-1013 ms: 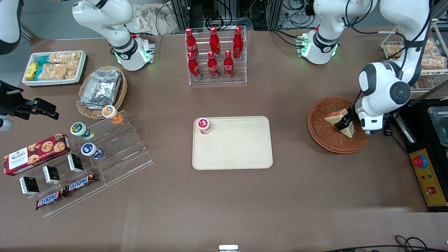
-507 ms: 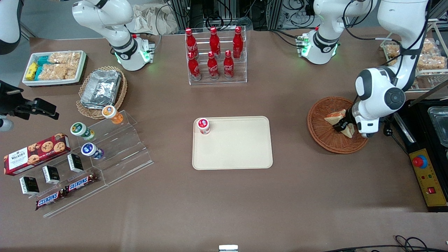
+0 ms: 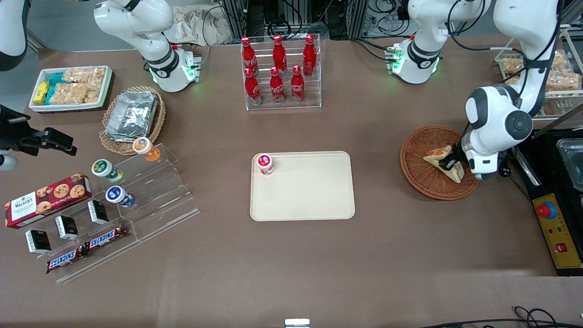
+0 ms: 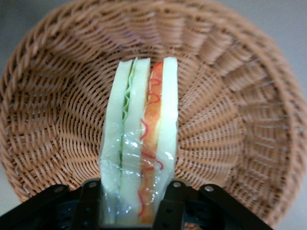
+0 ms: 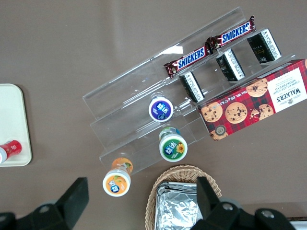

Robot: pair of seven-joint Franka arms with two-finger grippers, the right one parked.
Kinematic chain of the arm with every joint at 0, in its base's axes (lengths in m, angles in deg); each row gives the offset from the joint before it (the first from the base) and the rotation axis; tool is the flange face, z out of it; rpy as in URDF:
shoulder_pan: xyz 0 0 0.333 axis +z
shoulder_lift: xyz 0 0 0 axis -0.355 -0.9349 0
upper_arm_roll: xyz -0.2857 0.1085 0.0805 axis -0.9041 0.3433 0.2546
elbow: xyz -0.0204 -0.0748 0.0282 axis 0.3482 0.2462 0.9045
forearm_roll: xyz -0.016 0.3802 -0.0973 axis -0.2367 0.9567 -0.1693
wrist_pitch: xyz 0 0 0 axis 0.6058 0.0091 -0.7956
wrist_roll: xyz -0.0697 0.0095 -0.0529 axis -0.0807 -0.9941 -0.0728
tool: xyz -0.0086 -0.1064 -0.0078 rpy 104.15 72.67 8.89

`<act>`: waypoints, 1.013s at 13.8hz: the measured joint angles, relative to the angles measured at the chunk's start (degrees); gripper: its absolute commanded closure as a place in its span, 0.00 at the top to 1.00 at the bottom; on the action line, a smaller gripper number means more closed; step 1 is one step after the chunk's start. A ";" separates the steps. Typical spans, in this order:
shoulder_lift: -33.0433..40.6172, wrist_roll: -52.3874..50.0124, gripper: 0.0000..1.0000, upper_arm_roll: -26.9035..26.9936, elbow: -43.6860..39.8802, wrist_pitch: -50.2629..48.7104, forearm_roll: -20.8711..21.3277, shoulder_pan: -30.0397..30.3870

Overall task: Place sandwich from basket to tray
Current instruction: 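Close the left gripper on the sandwich and lift it from the basket, then carry the sandwich with the left gripper over the beige tray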

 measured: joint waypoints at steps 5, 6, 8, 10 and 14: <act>7.50 0.95 0.27 -0.24 -4.20 -11.30 0.10 -0.06; 8.48 2.30 0.27 -0.37 -6.15 -14.47 0.10 -0.09; 9.33 4.98 0.27 -0.76 -10.96 -20.26 0.05 -0.40; 9.17 8.28 0.27 -1.85 -16.01 -24.16 -0.01 -1.58; 6.08 9.53 0.27 -6.77 -23.91 -27.52 -0.03 -4.95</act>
